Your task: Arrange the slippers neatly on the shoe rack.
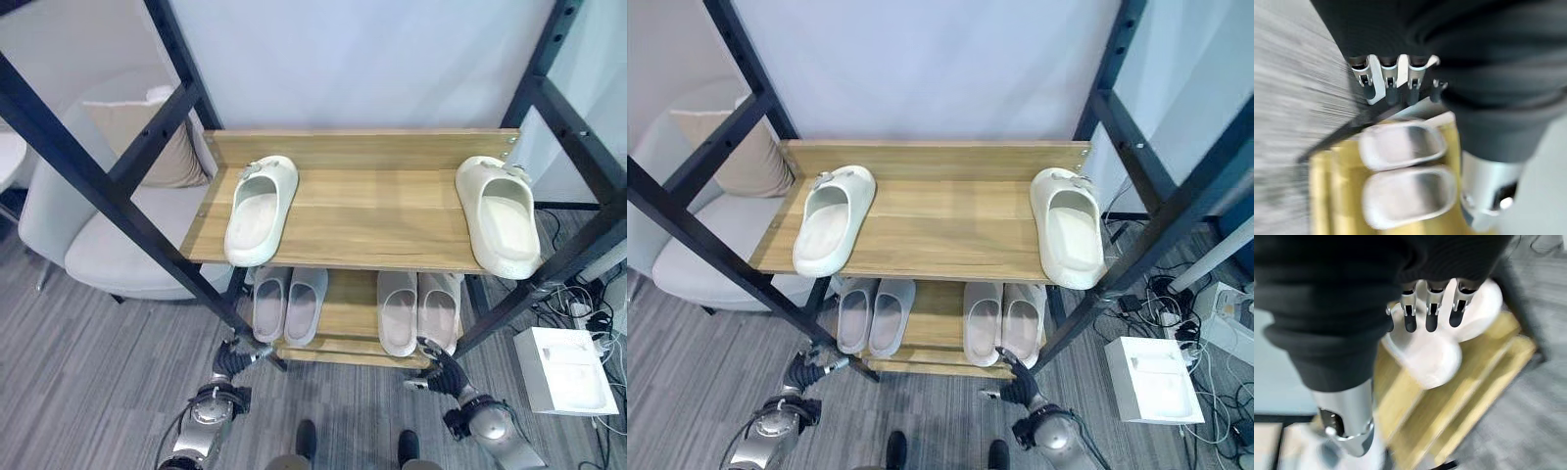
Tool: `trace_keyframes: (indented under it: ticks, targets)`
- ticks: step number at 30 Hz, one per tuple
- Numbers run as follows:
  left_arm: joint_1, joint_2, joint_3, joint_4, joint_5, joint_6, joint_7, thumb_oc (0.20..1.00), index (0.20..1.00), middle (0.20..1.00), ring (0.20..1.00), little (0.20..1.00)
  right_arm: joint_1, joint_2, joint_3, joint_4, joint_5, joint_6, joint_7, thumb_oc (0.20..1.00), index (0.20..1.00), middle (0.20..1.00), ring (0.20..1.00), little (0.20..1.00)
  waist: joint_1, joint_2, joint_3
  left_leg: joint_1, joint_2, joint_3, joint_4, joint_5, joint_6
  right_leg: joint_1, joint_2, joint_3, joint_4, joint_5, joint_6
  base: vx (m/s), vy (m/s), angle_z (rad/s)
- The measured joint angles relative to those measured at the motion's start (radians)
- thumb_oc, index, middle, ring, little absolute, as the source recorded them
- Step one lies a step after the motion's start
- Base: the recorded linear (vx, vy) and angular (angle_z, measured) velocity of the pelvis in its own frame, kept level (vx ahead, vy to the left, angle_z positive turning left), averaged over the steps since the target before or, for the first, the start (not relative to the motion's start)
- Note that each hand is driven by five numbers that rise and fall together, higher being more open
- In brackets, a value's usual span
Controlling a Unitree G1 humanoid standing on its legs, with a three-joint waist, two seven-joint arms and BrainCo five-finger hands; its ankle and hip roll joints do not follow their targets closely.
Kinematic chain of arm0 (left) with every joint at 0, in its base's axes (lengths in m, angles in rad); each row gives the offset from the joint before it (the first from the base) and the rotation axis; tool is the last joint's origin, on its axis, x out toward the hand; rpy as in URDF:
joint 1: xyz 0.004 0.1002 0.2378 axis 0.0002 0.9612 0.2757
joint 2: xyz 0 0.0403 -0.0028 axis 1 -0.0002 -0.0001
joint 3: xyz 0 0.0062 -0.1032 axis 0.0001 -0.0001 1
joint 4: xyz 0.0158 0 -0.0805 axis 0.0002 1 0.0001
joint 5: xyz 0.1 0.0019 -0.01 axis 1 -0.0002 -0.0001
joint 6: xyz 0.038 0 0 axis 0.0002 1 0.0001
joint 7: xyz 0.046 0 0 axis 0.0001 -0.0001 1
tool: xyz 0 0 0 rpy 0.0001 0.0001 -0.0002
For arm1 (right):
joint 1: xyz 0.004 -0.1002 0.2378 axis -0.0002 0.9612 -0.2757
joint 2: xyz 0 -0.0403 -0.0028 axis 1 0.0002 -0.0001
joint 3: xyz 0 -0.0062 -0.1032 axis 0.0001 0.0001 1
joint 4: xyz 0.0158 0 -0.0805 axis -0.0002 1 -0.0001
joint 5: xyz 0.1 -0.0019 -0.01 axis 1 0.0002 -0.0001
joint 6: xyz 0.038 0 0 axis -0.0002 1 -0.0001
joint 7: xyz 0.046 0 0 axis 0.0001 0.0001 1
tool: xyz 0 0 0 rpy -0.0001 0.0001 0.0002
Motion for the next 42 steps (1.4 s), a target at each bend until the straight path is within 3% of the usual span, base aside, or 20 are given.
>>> trace_keyframes:
  ticks: [1, 3, 4, 9, 11, 12, 13, 14, 15, 18, 23, 27, 35, 42]
  targets:
    - [0.011, -0.007, -0.014, 0.021, 0.016, -0.001, -0.007, 1.000, 1.000, 1.000, 1.000, 1.000, 0.018, -0.009, -0.005, 0.029, -0.013, 0.008, -0.006, 1.000, 1.000, 1.000, 1.000, 1.000, -0.009, 0.001, -0.002, 0.004, 0.002, 0.003, 0.000, 0.000, 0.000, 0.000, 0.002, 0.003, 0.000, 0.000, 0.000, 0.02, -0.101, -0.13]
    - [-0.052, -0.059, -0.054, 0.234, 0.089, 0.015, -0.012, 1.000, 1.000, 1.000, 1.000, 1.000, 0.022, 0.006, -0.022, 0.130, -0.041, 0.011, -0.014, 1.000, 1.000, 1.000, 1.000, 1.000, -0.020, 0.000, -0.013, 0.018, 0.010, 0.022, 0.000, -0.008, -0.009, -0.002, 0.006, 0.023, 0.000, -0.010, 0.008, 0.02, -0.086, -0.26]
    - [-0.083, -0.076, -0.107, 0.362, 0.134, 0.058, -0.011, 1.000, 1.000, 1.000, 1.000, 1.000, 0.003, 0.035, -0.041, 0.201, -0.042, 0.016, -0.027, 1.000, 1.000, 1.000, 1.000, 1.000, -0.026, 0.000, -0.022, 0.023, 0.014, 0.036, -0.003, -0.014, -0.013, -0.003, 0.010, 0.038, 0.000, -0.009, 0.006, 0.01, -0.083, -0.38]
    - [-0.107, -0.186, -0.366, 0.406, 0.423, 0.101, -0.033, 1.000, 1.000, 1.000, 1.000, 1.000, 0.031, 0.063, -0.035, 0.253, -0.040, 0.041, -0.063, 1.000, 1.000, 1.000, 1.000, 1.000, -0.089, -0.003, -0.038, 0.031, 0.025, 0.075, -0.005, -0.012, -0.013, -0.027, 0.019, 0.078, 0.000, 0.003, -0.007, 0.01, -0.061, -0.30]
    - [-0.124, -0.156, -0.415, 0.234, 0.449, 0.130, -0.088, 1.000, 1.000, 1.000, 1.000, 1.000, 0.059, 0.056, -0.048, 0.176, -0.037, 0.049, -0.056, 1.000, 1.000, 1.000, 1.000, 1.000, -0.099, 0.000, -0.038, 0.023, 0.026, 0.086, -0.007, -0.020, -0.012, -0.038, 0.019, 0.085, 0.001, 0.008, -0.010, 0.03, 0.012, -0.24]
    - [-0.084, 0.001, -0.440, -0.144, 0.347, 0.104, -0.183, 1.000, 1.000, 1.000, 1.000, 1.000, 0.108, 0.051, -0.117, 0.036, -0.027, 0.055, -0.042, 1.000, 1.000, 1.000, 1.000, 1.000, -0.104, 0.003, -0.030, 0.014, 0.030, 0.100, -0.007, -0.020, -0.012, -0.049, 0.020, 0.089, 0.000, 0.017, -0.008, 0.00, -0.005, -0.18]
    - [-0.120, 0.034, -0.435, -0.197, 0.338, 0.039, -0.196, 1.000, 1.000, 1.000, 1.000, 1.000, 0.126, 0.021, -0.116, 0.023, -0.027, 0.050, -0.042, 1.000, 1.000, 1.000, 1.000, 1.000, -0.107, 0.010, -0.039, 0.012, 0.031, 0.099, -0.007, -0.019, -0.013, -0.052, 0.022, 0.090, 0.000, 0.021, -0.004, 0.01, -0.006, -0.16]
    - [-0.144, 0.023, -0.438, -0.169, 0.339, 0.034, -0.202, 1.000, 1.000, 1.000, 1.000, 1.000, 0.130, 0.005, -0.111, 0.038, -0.032, 0.052, -0.039, 1.000, 1.000, 1.000, 1.000, 1.000, -0.111, 0.012, -0.047, 0.016, 0.029, 0.100, -0.007, -0.019, -0.013, -0.050, 0.020, 0.093, 0.000, 0.021, -0.003, 0.00, -0.003, -0.10]
    - [-0.191, -0.012, -0.462, -0.076, 0.348, 0.044, -0.249, 1.000, 1.000, 1.000, 1.000, 1.000, 0.127, -0.024, -0.103, 0.082, -0.042, 0.066, -0.024, 1.000, 1.000, 1.000, 1.000, 1.000, -0.119, 0.034, -0.074, 0.035, 0.025, 0.106, -0.007, -0.025, -0.011, -0.042, 0.015, 0.098, 0.000, 0.018, -0.003, -0.01, -0.008, -0.15]
    - [-0.254, -0.027, -0.563, -0.130, 0.349, 0.062, -0.301, 1.000, 1.000, 1.000, 1.000, 1.000, 0.114, -0.033, -0.072, 0.103, -0.061, 0.074, -0.010, 1.000, 1.000, 1.000, 1.000, 1.000, -0.144, 0.060, -0.077, 0.010, 0.027, 0.128, -0.007, -0.026, -0.012, -0.072, 0.011, 0.109, 0.000, 0.024, 0.004, 0.00, -0.011, -0.17]
    - [-0.287, 0.011, -0.563, -0.471, 0.183, 0.025, -0.346, 1.000, 1.000, 1.000, 1.000, 1.000, 0.158, -0.041, -0.075, 0.098, -0.071, 0.077, 0.011, 1.000, 1.000, 1.000, 1.000, 1.000, -0.160, 0.062, -0.075, 0.014, 0.028, 0.126, -0.007, -0.022, -0.010, -0.067, 0.013, 0.106, 0.000, 0.028, 0.002, 0.00, -0.002, -0.01]
    - [-0.298, 0.073, -0.550, -0.588, 0.037, 0.024, -0.387, 1.000, 1.000, 1.000, 1.000, 1.000, 0.158, -0.040, -0.074, 0.102, -0.082, 0.076, 0.024, 1.000, 1.000, 1.000, 1.000, 1.000, -0.159, 0.066, -0.068, 0.020, 0.028, 0.124, -0.007, -0.024, -0.010, -0.060, 0.014, 0.103, 0.000, 0.027, 0.000, 0.00, -0.004, 0.01]
    - [-0.208, 0.167, -0.458, -0.795, -0.166, 0.038, -0.431, 1.000, 1.000, 1.000, 1.000, 1.000, 0.123, -0.027, -0.069, 0.128, -0.100, 0.060, 0.020, 1.000, 1.000, 1.000, 1.000, 1.000, -0.114, 0.062, -0.058, 0.020, 0.027, 0.105, -0.007, -0.023, -0.010, -0.050, 0.012, 0.089, 0.000, 0.025, -0.002, 0.00, -0.006, 0.05]
    - [-0.198, 0.156, -0.372, -0.944, -0.344, 0.047, -0.441, 1.000, 1.000, 1.000, 1.000, 1.000, -0.001, 0.061, -0.023, 0.324, -0.100, 0.072, -0.004, 1.000, 1.000, 1.000, 1.000, 1.000, -0.080, 0.049, -0.051, 0.022, 0.025, 0.085, -0.007, -0.022, -0.010, -0.035, 0.013, 0.068, 0.000, 0.021, 0.002, 0.01, 0.003, 0.10]
